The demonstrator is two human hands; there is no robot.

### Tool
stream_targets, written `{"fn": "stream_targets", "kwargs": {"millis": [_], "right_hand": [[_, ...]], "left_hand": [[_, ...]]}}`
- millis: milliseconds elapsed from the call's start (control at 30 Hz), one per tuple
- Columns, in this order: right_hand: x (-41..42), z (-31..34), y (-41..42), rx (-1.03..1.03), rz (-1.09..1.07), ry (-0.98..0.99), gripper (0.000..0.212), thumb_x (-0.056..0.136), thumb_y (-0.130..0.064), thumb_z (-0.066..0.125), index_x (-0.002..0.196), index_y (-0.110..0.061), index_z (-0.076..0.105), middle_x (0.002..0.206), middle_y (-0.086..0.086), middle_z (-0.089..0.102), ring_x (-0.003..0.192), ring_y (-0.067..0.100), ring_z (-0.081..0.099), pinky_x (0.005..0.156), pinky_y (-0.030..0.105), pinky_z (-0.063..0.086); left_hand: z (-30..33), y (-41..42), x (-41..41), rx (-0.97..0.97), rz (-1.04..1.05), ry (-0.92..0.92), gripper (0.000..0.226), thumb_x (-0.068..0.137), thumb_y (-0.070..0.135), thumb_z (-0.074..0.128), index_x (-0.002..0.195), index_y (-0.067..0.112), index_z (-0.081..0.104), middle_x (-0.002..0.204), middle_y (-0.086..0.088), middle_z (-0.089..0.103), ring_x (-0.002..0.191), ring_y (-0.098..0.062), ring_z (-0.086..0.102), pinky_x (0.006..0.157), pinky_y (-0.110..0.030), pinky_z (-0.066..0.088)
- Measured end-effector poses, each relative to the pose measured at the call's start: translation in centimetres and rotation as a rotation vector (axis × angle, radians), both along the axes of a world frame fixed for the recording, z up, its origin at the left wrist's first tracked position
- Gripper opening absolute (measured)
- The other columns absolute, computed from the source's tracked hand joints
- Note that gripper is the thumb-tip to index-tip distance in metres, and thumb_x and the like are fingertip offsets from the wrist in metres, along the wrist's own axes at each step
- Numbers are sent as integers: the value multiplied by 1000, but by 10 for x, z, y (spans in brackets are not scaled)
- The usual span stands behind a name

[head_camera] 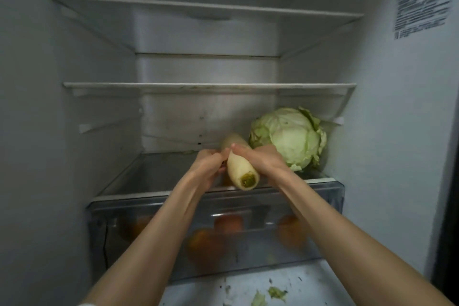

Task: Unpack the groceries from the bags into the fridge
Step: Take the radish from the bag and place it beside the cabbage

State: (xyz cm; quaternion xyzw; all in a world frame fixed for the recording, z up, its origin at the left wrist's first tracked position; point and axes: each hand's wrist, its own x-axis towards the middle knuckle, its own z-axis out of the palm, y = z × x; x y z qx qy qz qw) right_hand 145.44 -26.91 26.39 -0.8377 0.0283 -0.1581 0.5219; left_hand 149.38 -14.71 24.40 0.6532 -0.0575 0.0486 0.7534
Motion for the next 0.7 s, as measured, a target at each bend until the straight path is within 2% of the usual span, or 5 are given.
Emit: {"fn": "stream_targets", "kwargs": {"millis": [100, 267, 367, 567, 700], "right_hand": [[17, -4, 5, -4, -41, -17, 75, 73, -55, 68, 117, 5, 58, 120, 21, 61, 109, 32, 59, 90, 33, 49], [28, -11, 8, 130, -4, -47, 61, 77, -43, 69, 116, 3, 58, 114, 18, 63, 105, 30, 59, 90, 36, 49], [29, -18, 7, 127, 47, -52, 42, 81, -34, 63, 111, -4, 60, 111, 16, 65, 103, 30, 60, 93, 40, 48], [11, -23, -1, -183, -36, -197, 42, 86, -39, 61, 114, -8, 65, 115, 15, 66, 111, 30, 56, 93, 33, 42], [3, -23, -7, -215, -56, -276, 44, 86, -40, 61, 111, -5, 67, 115, 16, 66, 114, 32, 55, 95, 35, 41]], "left_hand": [[-4, 1, 19, 21, 3, -5, 33, 91, 11, 56, 118, -9, 54, 108, -19, 62, 81, -19, 62, 57, -22, 53], [-4, -2, 43, 66, 39, 1, 29, 92, 9, 54, 116, -5, 57, 111, -20, 63, 87, -24, 62, 58, -23, 54], [-2, -6, 52, 96, 64, 4, 30, 91, 12, 55, 117, -4, 58, 115, -21, 63, 93, -25, 62, 74, -31, 53], [-1, -4, 51, 183, 48, -57, 31, 91, 8, 55, 117, -7, 57, 115, -22, 62, 98, -26, 62, 82, -31, 50], [3, -2, 36, 360, -45, -138, 41, 88, 17, 60, 123, -4, 54, 118, -16, 61, 106, -24, 60, 93, -35, 48]]}}
